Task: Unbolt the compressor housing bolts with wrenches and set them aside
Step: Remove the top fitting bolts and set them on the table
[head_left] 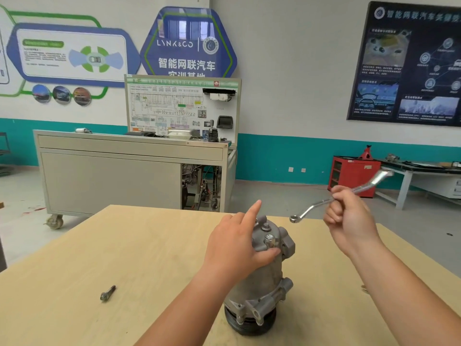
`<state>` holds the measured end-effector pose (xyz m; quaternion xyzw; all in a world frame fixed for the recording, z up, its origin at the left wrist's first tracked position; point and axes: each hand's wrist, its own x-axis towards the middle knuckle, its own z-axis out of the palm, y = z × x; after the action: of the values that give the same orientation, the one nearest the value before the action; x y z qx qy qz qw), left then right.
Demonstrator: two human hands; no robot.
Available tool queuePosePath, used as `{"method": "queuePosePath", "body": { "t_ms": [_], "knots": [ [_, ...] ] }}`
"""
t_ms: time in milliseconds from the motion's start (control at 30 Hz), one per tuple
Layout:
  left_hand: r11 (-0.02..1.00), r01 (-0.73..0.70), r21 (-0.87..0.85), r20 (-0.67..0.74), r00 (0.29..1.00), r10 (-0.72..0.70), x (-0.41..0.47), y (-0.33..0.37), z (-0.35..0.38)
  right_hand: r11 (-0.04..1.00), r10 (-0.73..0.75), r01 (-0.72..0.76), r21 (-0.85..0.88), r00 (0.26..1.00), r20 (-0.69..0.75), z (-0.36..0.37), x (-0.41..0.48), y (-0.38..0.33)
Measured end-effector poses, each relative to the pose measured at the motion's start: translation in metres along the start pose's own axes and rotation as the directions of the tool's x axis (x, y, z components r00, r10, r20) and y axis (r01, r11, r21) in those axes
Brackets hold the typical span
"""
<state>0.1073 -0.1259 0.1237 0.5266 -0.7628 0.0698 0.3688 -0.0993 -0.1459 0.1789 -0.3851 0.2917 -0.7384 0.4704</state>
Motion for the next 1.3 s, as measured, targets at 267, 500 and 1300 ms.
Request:
{"method": "queuePosePath", "body": {
  "t_ms": [267, 500, 1300],
  "knots": [
    [1.0, 0.005, 0.006, -0.008, 1.0, -0.005, -0.001, 0.0, 0.002, 0.973, 0.007, 0.055, -0.223, 0.964, 0.266, -0.001, -0.074, -0.004],
    [0.999, -0.016, 0.042, -0.025, 1.0, 0.017, -0.001, 0.0, 0.003, 0.859, -0.092, 0.275, -0.431, 0.913, 0.398, 0.01, -0.091, 0.02],
    [0.998, -0.03, 0.06, 0.015, 0.999, 0.029, -0.002, 0.002, 0.0, 0.758, 0.024, 0.271, -0.593, 0.897, 0.441, -0.002, -0.096, 0.007]
  ]
}}
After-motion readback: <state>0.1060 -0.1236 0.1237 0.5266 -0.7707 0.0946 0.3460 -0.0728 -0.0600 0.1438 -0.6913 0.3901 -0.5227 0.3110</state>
